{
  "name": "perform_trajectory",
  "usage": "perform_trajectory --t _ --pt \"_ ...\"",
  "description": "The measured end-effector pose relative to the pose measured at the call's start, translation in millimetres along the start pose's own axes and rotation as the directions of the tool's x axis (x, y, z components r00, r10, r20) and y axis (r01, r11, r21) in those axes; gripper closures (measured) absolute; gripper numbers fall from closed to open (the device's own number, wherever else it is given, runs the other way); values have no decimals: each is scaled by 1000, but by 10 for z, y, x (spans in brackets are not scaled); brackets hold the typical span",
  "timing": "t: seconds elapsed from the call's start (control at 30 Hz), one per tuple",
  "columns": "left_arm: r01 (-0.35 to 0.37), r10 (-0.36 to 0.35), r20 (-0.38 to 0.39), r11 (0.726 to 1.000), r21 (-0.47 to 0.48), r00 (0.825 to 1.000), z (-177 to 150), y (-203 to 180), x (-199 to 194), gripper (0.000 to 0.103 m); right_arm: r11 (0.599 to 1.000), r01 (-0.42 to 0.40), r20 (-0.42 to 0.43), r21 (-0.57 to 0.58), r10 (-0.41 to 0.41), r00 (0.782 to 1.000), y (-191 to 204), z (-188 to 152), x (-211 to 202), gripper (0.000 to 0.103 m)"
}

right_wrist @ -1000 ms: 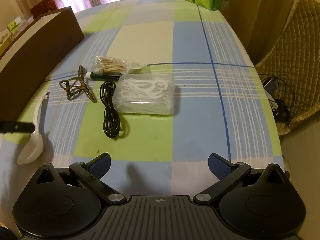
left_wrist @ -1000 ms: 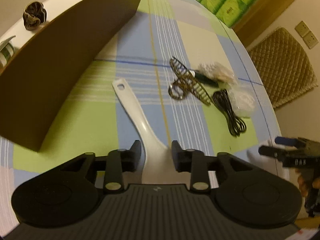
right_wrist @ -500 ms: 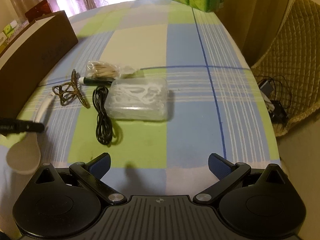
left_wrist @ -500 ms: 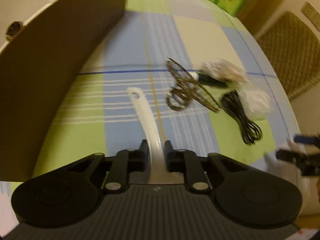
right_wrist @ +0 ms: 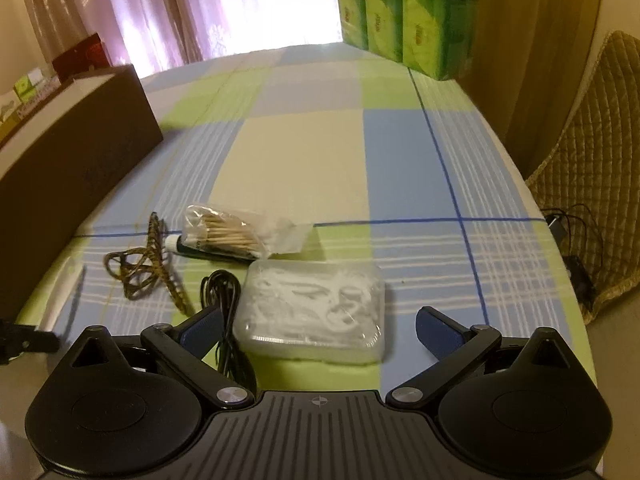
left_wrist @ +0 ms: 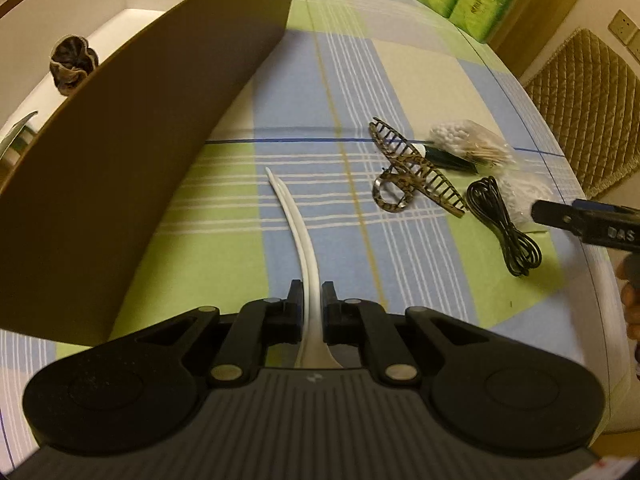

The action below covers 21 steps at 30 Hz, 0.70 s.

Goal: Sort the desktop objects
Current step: 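Lift the white spoon with the left tool while the right tool grasps the clear floss box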

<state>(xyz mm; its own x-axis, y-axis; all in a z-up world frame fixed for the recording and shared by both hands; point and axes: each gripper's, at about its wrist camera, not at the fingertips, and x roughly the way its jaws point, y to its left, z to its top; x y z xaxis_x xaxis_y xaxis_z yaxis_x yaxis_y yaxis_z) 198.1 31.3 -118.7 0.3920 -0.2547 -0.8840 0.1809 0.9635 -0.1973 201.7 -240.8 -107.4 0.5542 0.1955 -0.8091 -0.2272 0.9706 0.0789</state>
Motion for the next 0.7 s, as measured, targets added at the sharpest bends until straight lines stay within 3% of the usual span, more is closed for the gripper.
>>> perform_trajectory --t 0.07,0.13,0.47,0.7 --pt "3 -3 0 1000 -8 1000 -14 7 6 98 1000 11 -4 -21 -11 1000 22 4 65 5" --pt "8 -8 2 1000 -9 1000 -19 7 12 98 999 8 -26 -35 -9 1000 22 -6 133 20" --pt "22 -22 -11 999 23 1000 12 -91 95 98 995 45 -27 -93 -47 999 31 -47 210 20" --pt "72 -72 3 997 16 997 -72 -87 -26 101 998 42 -48 -44 -44 998 -142 -185 8 20"
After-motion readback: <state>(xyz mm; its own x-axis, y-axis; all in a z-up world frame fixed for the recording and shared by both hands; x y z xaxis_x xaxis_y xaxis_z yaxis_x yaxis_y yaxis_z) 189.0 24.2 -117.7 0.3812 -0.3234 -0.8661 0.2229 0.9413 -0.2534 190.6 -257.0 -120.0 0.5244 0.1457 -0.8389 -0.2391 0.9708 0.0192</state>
